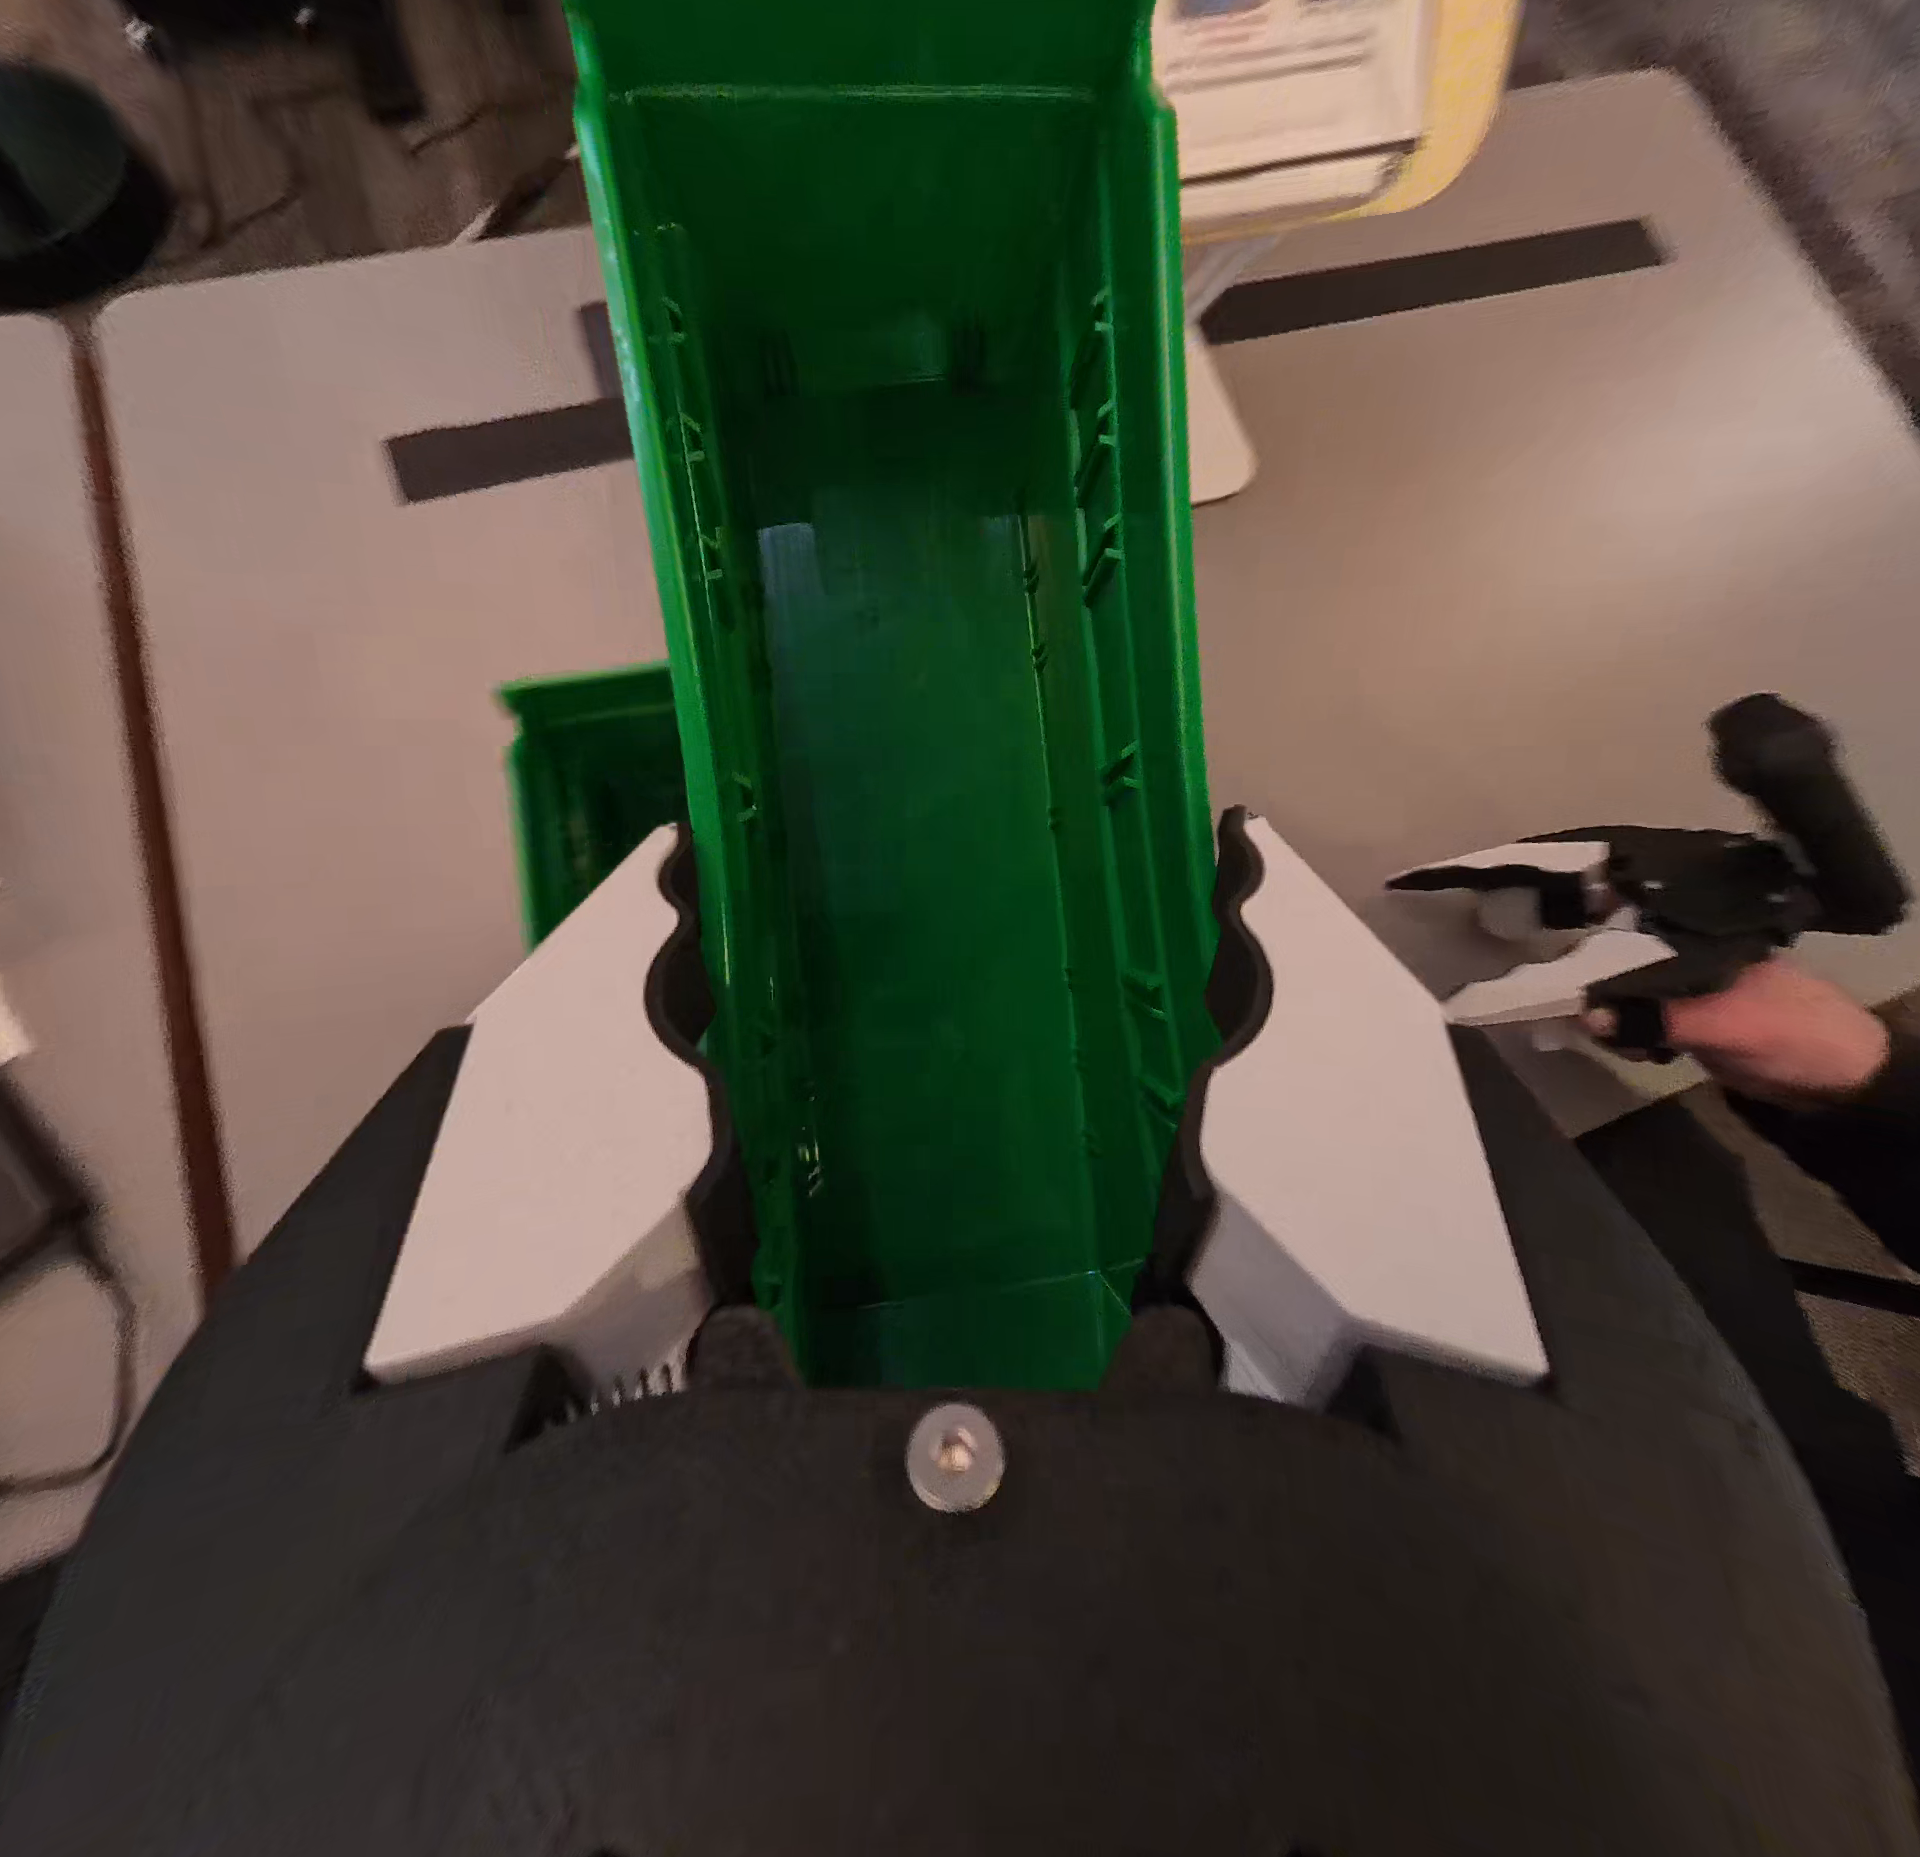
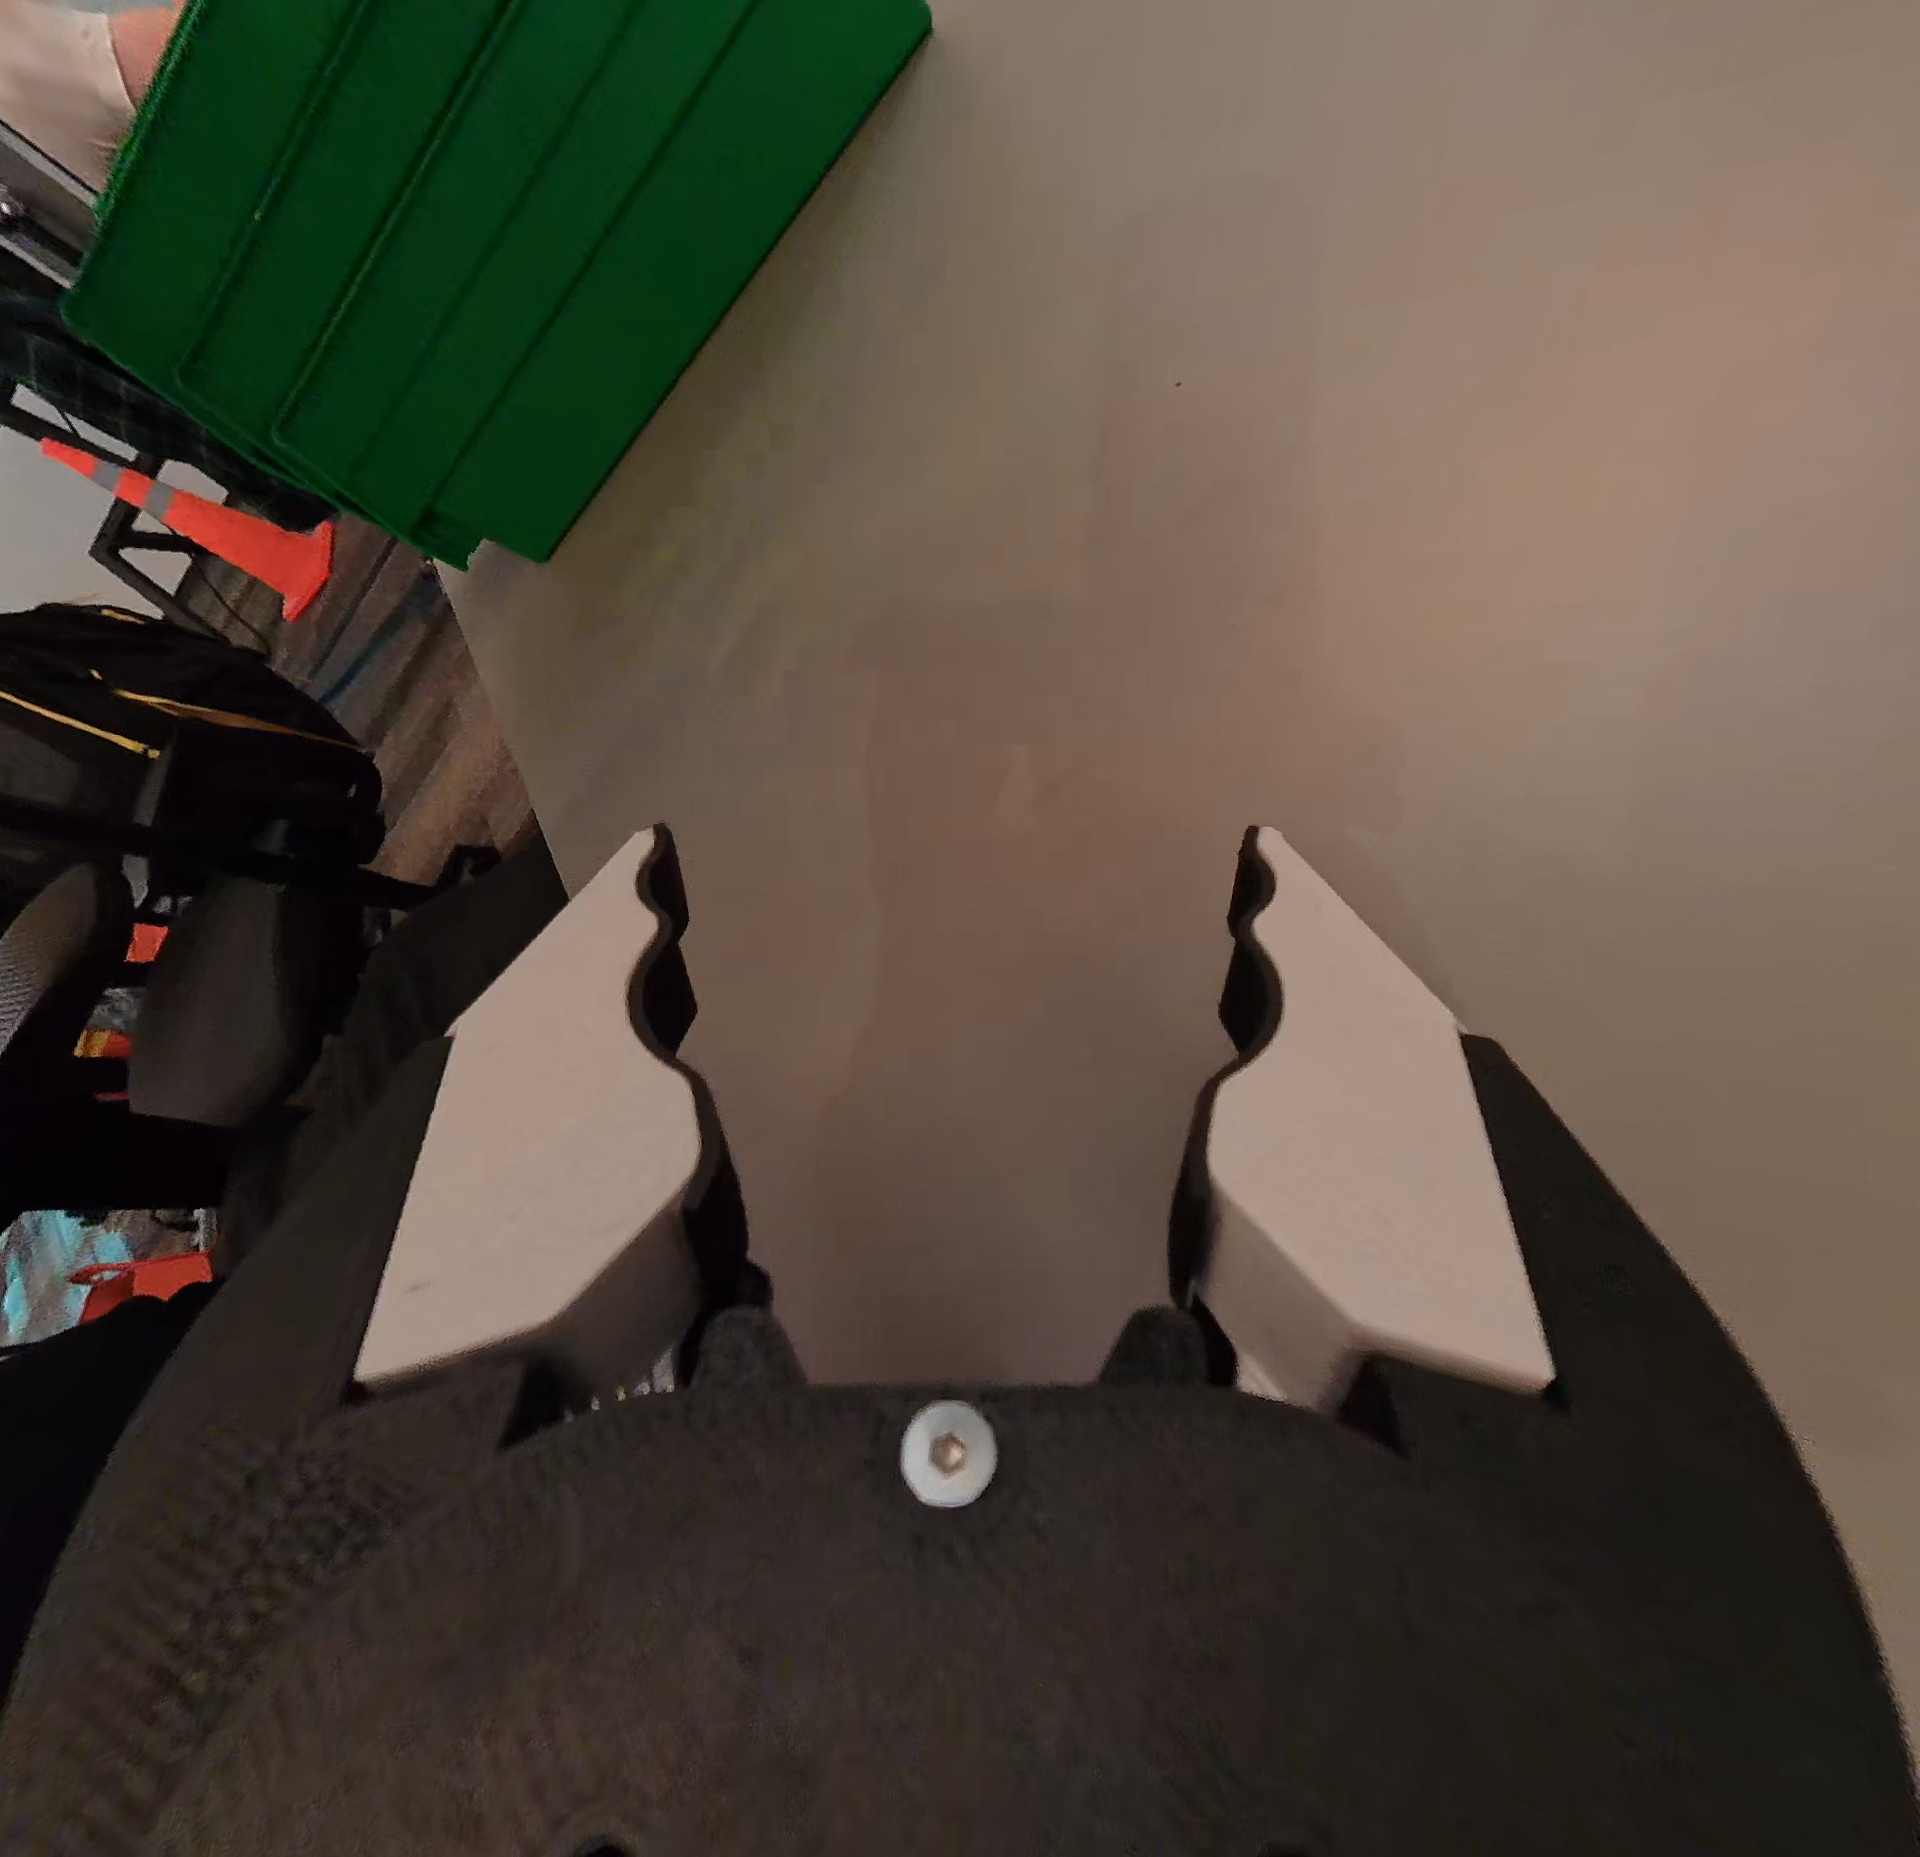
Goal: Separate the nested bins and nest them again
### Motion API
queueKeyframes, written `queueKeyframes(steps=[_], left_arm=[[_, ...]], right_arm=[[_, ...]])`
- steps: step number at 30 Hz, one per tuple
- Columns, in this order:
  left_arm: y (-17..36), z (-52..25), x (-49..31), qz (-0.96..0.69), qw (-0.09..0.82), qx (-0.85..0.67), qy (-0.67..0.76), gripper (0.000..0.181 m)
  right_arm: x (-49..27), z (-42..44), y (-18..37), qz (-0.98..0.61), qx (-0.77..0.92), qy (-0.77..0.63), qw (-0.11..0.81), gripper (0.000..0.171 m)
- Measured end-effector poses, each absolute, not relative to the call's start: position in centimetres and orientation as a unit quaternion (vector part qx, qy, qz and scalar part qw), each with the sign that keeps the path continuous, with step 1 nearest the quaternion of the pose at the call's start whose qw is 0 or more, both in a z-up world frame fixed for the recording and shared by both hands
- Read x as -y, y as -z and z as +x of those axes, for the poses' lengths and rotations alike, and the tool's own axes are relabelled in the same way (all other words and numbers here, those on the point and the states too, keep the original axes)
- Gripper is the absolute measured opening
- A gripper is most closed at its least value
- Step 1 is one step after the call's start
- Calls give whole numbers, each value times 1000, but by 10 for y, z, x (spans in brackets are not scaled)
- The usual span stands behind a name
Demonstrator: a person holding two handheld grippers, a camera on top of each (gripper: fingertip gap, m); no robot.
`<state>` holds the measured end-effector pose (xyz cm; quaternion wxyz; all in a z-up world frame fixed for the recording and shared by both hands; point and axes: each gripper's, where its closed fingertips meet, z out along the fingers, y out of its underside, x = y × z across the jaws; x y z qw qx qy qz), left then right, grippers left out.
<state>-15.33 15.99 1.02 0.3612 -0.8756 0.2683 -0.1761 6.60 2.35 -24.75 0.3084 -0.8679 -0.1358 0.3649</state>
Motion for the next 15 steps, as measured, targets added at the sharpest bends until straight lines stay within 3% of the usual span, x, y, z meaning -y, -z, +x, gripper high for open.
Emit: queueKeyframes(steps=[3,15], left_arm=[[0,-108,-151,-863,357,-289,211,98],[159,45,-134,-880,232,-332,250,99]], right_arm=[[-26,70,246,-868,130,-363,314,104],[-44,143,223,-860,52,-342,375,103]])
